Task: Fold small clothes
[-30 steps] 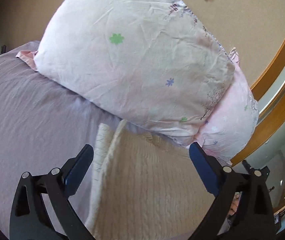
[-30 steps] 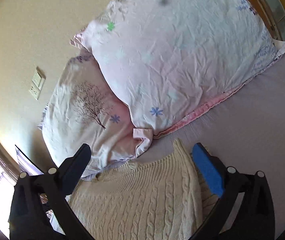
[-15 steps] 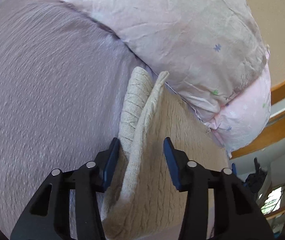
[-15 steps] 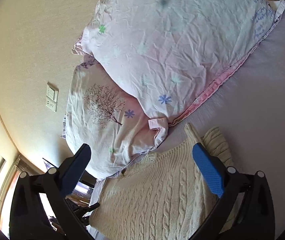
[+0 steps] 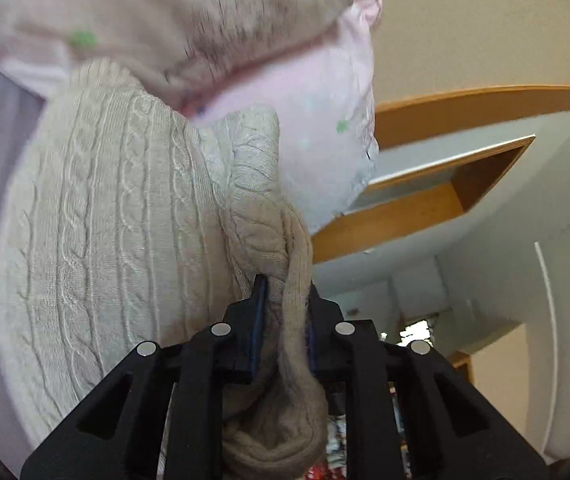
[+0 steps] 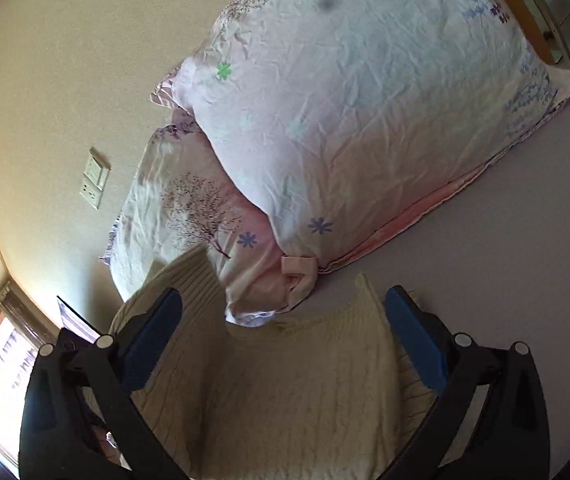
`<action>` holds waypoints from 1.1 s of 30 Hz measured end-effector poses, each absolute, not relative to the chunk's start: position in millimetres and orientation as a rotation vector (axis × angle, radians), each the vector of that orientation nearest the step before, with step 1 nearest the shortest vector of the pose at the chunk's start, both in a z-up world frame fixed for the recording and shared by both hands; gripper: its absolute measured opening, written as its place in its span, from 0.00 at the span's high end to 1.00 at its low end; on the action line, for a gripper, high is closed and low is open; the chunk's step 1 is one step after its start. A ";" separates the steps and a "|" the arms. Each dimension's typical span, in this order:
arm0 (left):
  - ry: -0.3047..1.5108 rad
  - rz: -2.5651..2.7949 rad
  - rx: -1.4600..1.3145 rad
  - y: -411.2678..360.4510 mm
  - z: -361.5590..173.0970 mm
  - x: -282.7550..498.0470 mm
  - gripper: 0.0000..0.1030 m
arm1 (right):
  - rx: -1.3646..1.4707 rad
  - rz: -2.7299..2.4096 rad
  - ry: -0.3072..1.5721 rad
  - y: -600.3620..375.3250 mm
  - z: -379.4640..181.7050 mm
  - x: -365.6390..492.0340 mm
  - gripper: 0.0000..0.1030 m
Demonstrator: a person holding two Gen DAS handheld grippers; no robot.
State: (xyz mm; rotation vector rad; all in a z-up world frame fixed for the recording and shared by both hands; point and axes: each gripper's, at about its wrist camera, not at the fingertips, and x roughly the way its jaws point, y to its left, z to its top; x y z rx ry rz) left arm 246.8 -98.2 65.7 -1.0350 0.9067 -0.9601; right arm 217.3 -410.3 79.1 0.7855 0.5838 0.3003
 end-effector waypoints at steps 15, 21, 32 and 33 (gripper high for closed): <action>0.990 -0.531 -0.493 -63.4 42.2 249.4 0.20 | 0.861 0.349 0.993 -418.8 14.4 238.5 0.02; 1.067 -0.610 -0.532 -76.8 1.2 251.8 0.21 | 0.819 0.336 1.013 -408.5 4.3 234.8 0.56; 0.964 -0.554 -0.460 9.0 31.4 233.3 0.50 | 0.740 0.581 0.989 -311.6 34.9 254.9 0.67; 0.963 -0.492 -0.433 18.5 30.2 237.2 0.49 | 0.676 0.541 1.005 -300.7 31.7 263.5 0.61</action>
